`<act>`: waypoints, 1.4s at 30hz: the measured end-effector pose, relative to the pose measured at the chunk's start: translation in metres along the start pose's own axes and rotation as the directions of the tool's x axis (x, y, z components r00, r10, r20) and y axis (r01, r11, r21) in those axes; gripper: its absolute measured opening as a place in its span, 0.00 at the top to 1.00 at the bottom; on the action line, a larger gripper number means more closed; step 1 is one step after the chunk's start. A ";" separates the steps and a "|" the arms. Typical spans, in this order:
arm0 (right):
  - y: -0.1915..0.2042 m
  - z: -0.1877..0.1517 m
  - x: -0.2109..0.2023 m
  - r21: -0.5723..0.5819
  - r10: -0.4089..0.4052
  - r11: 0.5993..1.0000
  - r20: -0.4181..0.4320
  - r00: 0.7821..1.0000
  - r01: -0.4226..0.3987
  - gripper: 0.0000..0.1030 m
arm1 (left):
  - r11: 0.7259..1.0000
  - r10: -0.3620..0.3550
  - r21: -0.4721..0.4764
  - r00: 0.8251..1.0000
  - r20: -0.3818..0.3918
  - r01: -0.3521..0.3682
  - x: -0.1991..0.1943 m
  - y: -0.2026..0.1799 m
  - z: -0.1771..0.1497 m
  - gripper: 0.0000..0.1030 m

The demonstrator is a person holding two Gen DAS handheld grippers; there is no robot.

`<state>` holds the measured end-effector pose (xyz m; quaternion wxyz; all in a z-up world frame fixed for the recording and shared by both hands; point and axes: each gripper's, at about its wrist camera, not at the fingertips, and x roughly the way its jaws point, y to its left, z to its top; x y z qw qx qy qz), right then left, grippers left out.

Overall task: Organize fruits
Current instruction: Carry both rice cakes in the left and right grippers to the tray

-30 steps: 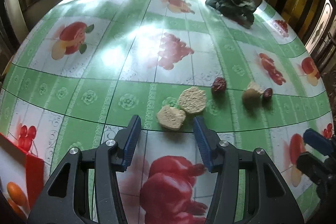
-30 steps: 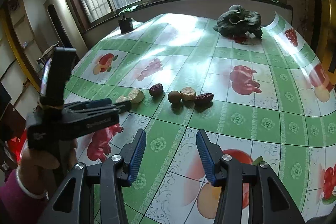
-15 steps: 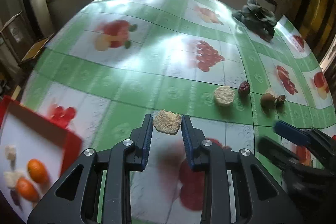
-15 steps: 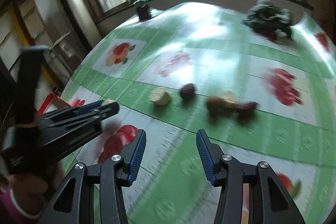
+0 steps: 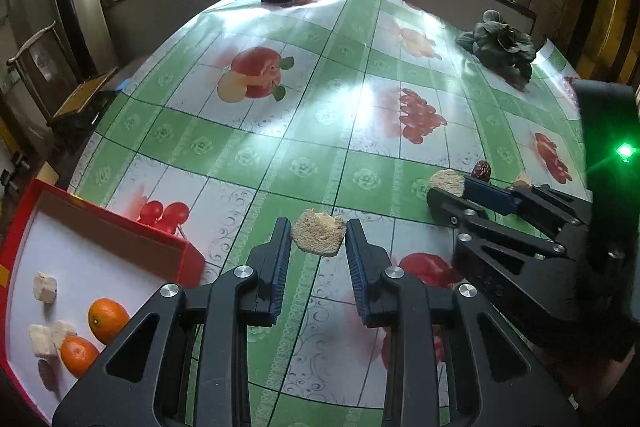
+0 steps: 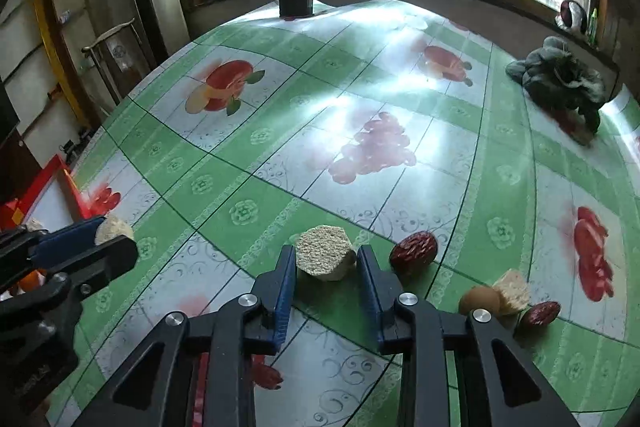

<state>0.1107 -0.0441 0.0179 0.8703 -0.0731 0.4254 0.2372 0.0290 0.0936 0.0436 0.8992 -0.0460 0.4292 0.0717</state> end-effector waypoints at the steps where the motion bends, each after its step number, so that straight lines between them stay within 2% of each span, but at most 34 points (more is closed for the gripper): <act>1: 0.000 -0.002 -0.002 0.000 -0.005 1.000 -0.003 1.000 0.005 0.71 | 1.000 -0.004 -0.002 1.000 -0.003 0.004 0.000 0.001 -0.001 0.74; 7: -0.003 -0.027 -0.042 0.038 -0.037 0.999 0.024 0.999 0.036 0.71 | 1.000 -0.022 0.010 1.000 0.002 0.022 -0.009 -0.008 -0.011 0.74; 15: -0.017 -0.081 -0.109 0.177 -0.097 0.981 0.071 0.993 0.083 0.71 | 0.996 -0.056 0.073 0.998 0.013 0.055 -0.029 -0.039 -0.040 0.74; 18: -0.024 -0.097 -0.124 0.231 -0.106 0.969 0.073 0.992 0.086 0.71 | 0.994 -0.060 0.091 0.998 0.014 0.058 -0.035 -0.048 -0.050 0.74; 23: -0.028 -0.116 -0.140 0.258 -0.129 0.960 0.070 0.989 0.107 0.71 | 0.993 -0.059 0.103 0.998 0.024 0.057 -0.045 -0.054 -0.059 0.74; 29: -0.028 -0.127 -0.151 0.278 -0.133 0.955 0.075 0.988 0.108 0.71 | 0.992 -0.054 0.113 0.998 0.045 0.049 -0.054 -0.057 -0.065 0.74; 42: 0.006 -0.120 -0.164 0.211 -0.119 0.973 0.099 0.988 0.096 0.71 | 0.994 -0.036 0.105 0.996 0.078 0.027 -0.074 -0.043 -0.068 0.74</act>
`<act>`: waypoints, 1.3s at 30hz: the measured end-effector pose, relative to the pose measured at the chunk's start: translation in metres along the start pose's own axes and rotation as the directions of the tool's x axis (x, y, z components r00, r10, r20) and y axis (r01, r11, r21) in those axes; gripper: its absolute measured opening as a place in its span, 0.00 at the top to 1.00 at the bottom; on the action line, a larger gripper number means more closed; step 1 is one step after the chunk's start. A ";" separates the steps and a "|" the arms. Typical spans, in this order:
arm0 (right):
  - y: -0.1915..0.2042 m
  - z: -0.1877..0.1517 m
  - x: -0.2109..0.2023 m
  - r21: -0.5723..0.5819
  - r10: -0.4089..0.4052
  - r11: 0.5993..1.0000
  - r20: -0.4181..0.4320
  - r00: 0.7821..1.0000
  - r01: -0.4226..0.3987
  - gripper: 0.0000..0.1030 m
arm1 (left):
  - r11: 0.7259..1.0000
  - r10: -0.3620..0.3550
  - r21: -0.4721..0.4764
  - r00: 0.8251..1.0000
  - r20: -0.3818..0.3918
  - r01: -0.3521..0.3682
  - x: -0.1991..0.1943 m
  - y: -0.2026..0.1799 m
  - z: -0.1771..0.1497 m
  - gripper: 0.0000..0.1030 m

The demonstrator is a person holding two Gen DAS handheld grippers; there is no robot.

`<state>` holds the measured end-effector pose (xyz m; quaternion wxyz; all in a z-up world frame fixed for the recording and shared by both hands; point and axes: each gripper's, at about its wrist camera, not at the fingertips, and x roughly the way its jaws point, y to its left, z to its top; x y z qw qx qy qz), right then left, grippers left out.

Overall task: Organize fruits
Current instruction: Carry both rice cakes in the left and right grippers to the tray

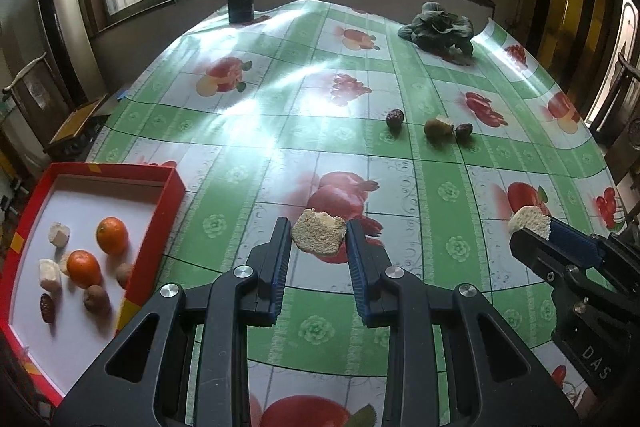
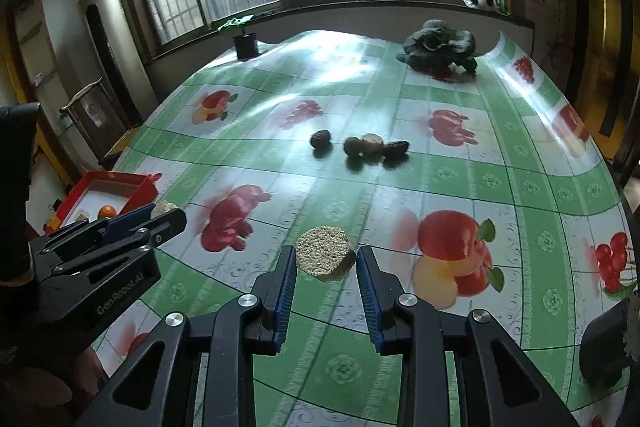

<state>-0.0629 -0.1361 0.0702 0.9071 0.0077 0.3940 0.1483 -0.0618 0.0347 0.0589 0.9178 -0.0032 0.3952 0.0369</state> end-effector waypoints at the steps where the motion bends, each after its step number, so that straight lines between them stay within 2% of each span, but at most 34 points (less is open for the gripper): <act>1: 0.003 0.000 0.000 -0.007 0.002 1.000 0.000 1.000 -0.002 0.71 | 1.000 0.004 -0.001 1.000 0.004 -0.004 -0.001 0.002 0.000 0.74; 11: 0.030 0.004 0.001 -0.056 0.032 0.998 -0.008 0.999 -0.032 0.71 | 0.999 0.025 -0.022 1.000 0.014 -0.024 -0.007 0.019 0.000 0.74; 19: 0.058 0.010 0.005 -0.106 0.061 0.992 -0.009 0.998 -0.061 0.71 | 0.997 0.054 -0.055 0.998 0.025 -0.053 -0.013 0.046 -0.001 0.74; 39: 0.168 0.020 0.035 -0.268 0.196 0.940 -0.079 0.977 -0.211 0.71 | 0.966 0.184 -0.185 0.983 0.013 -0.179 -0.025 0.150 -0.004 0.74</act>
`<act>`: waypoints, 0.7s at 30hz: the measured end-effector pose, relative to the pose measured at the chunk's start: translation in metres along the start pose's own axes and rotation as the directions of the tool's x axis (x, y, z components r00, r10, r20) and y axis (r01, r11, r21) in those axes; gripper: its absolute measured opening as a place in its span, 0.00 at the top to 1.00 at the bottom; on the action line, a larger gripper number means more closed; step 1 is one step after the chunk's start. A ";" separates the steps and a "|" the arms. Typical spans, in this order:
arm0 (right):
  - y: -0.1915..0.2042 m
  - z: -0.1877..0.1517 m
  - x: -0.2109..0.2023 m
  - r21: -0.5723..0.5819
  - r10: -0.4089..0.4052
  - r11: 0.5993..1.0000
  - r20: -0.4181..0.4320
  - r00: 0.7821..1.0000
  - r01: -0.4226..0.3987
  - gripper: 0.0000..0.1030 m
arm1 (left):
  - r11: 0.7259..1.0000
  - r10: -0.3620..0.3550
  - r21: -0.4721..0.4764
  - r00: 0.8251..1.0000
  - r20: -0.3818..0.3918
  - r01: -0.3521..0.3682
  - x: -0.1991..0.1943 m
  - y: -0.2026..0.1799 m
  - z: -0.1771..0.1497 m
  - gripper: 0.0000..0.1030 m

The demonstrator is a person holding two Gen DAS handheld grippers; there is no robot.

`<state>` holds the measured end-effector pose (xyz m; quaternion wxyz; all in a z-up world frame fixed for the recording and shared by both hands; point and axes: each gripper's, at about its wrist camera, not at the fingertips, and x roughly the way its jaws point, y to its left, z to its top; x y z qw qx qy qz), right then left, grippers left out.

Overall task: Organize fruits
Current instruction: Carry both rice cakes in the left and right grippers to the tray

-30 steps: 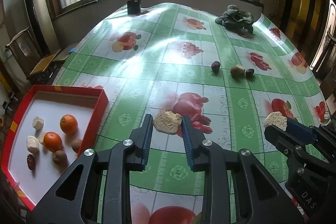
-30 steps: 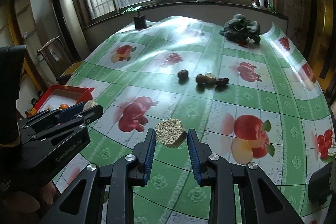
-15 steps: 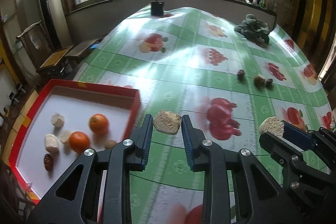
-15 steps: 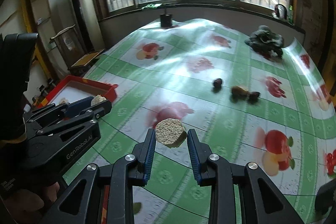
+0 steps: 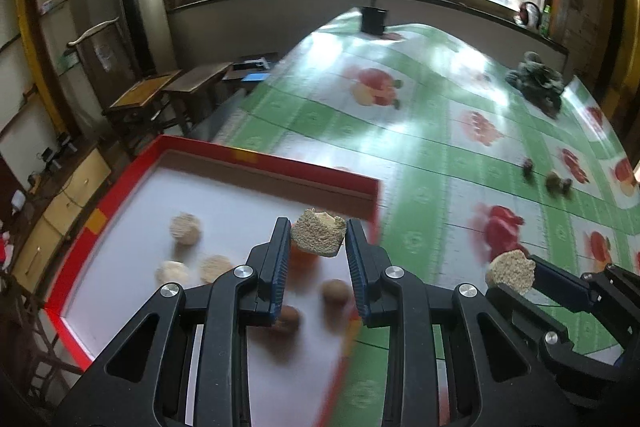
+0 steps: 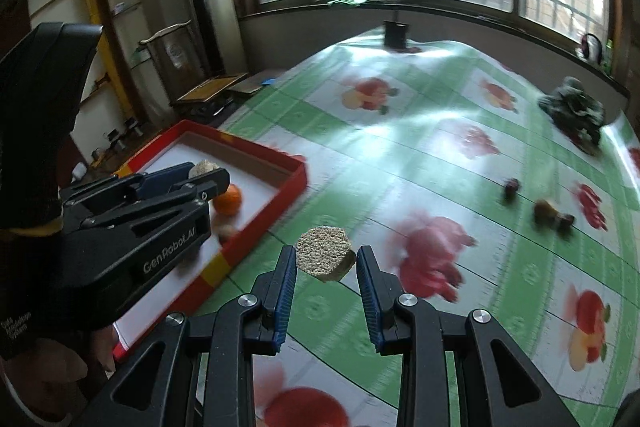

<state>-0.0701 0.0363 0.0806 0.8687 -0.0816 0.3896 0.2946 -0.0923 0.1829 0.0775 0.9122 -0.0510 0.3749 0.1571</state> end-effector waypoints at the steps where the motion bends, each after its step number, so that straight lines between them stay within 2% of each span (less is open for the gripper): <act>1: 0.004 0.002 0.002 -0.005 0.009 1.000 -0.002 1.000 -0.009 0.71 | 1.000 0.008 -0.003 1.000 -0.001 -0.008 0.001 0.005 0.001 0.74; 4: 0.020 0.008 0.013 -0.030 0.041 0.999 -0.014 0.999 -0.041 0.71 | 1.000 0.023 -0.019 1.000 -0.014 -0.023 0.007 0.024 0.006 0.74; 10: 0.053 0.016 0.030 -0.086 0.127 0.988 -0.051 0.991 -0.131 0.71 | 0.998 -0.002 -0.065 0.998 -0.069 -0.002 0.022 0.066 0.019 0.74; 16: 0.090 0.018 0.055 -0.138 0.215 0.963 -0.128 0.968 -0.232 0.71 | 0.996 -0.028 -0.083 0.992 -0.122 0.018 0.040 0.085 0.024 0.74; 21: 0.115 0.007 0.068 -0.167 0.287 0.932 -0.195 0.938 -0.321 0.71 | 0.993 -0.038 -0.115 0.987 -0.157 0.020 0.060 0.095 0.029 0.74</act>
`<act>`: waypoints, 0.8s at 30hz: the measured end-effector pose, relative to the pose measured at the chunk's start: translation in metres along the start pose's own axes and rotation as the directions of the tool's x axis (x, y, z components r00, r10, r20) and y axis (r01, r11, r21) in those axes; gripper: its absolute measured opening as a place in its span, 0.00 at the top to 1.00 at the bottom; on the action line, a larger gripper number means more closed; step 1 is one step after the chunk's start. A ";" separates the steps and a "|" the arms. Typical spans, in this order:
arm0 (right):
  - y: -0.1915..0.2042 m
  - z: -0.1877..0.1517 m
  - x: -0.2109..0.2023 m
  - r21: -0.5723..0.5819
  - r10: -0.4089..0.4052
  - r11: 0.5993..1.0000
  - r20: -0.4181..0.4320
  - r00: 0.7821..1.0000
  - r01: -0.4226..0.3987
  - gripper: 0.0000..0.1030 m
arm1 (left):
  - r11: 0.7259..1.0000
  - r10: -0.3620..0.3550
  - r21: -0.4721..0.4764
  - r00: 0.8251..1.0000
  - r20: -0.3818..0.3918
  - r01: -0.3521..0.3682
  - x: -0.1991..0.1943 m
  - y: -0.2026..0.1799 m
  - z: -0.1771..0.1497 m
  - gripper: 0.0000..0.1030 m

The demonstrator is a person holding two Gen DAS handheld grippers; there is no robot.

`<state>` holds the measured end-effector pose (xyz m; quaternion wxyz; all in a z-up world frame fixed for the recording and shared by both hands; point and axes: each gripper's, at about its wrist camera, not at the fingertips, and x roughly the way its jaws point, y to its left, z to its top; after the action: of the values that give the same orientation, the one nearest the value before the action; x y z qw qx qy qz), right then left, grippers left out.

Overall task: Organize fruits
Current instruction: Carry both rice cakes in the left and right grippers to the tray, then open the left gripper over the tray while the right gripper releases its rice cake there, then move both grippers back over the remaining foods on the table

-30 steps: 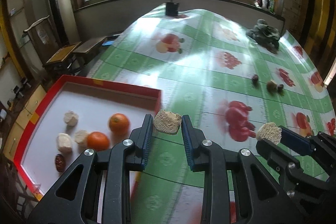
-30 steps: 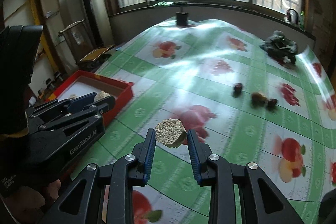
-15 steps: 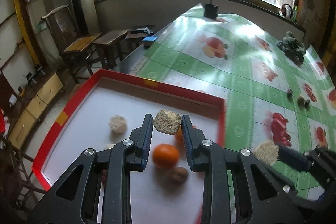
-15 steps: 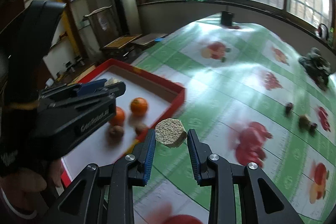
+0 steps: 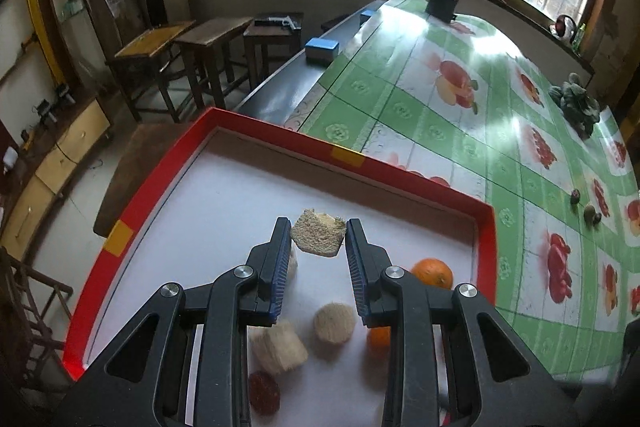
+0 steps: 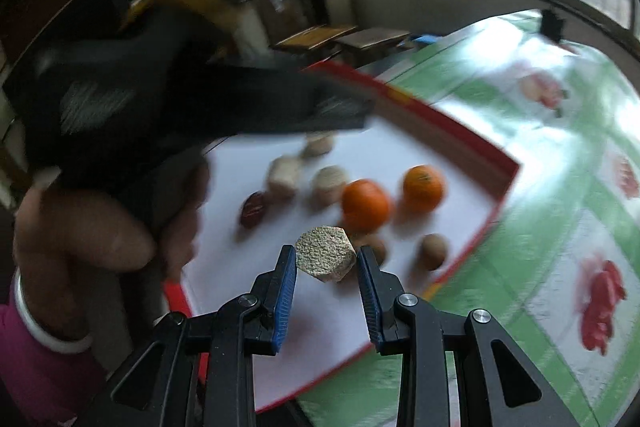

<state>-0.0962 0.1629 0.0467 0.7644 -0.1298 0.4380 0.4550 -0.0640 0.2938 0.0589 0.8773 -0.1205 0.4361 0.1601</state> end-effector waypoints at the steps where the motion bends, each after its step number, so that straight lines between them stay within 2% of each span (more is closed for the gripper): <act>1: 0.003 -0.001 0.004 -0.010 0.003 1.000 -0.011 1.000 -0.003 0.71 | 1.000 0.008 0.002 1.000 -0.006 -0.008 0.004 -0.001 0.001 0.74; 6: 0.011 -0.005 0.026 -0.026 0.015 1.000 -0.050 0.999 -0.016 0.71 | 0.999 0.041 0.030 0.999 -0.033 -0.040 0.022 -0.009 0.001 0.74; 9: 0.013 -0.008 0.027 -0.023 0.007 1.000 -0.026 1.000 -0.008 0.70 | 0.998 0.055 0.039 0.998 -0.027 -0.054 0.024 -0.011 0.000 0.74; 11: 0.010 -0.010 0.025 -0.006 0.027 1.000 -0.028 0.999 -0.027 0.65 | 0.998 0.053 0.037 0.998 -0.028 -0.052 0.024 -0.009 0.001 0.73; 15: 0.004 -0.015 0.008 0.020 0.052 0.998 0.011 0.999 -0.052 0.61 | 0.997 0.067 0.039 0.997 -0.031 -0.065 0.020 -0.009 -0.001 0.73; 19: -0.010 -0.023 -0.018 0.068 0.048 0.996 0.062 0.997 -0.052 0.60 | 0.996 0.076 0.044 0.997 0.015 -0.077 0.002 -0.018 -0.003 0.73; 21: -0.021 -0.028 -0.033 0.098 0.040 0.994 0.088 0.995 -0.049 0.60 | 0.996 0.075 0.049 0.996 0.041 -0.077 -0.008 -0.026 -0.003 0.64; 22: -0.026 -0.032 -0.042 0.111 0.032 0.993 0.099 0.995 -0.043 0.59 | 0.996 0.071 0.053 0.996 0.056 -0.074 -0.014 -0.030 -0.002 0.45; 23: -0.034 -0.037 -0.052 0.128 0.013 0.991 0.115 0.993 -0.028 0.59 | 0.996 0.058 0.056 0.995 0.077 -0.062 -0.021 -0.037 -0.002 0.33; 24: -0.039 -0.041 -0.056 0.139 -0.002 0.990 0.123 0.992 -0.015 0.58 | 0.997 0.042 0.062 0.995 0.093 -0.048 -0.026 -0.043 -0.002 0.33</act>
<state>-0.0983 0.0838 0.0593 0.7955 -0.0463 0.4216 0.4329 -0.0635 0.2487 0.0820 0.8960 -0.0752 0.4028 0.1710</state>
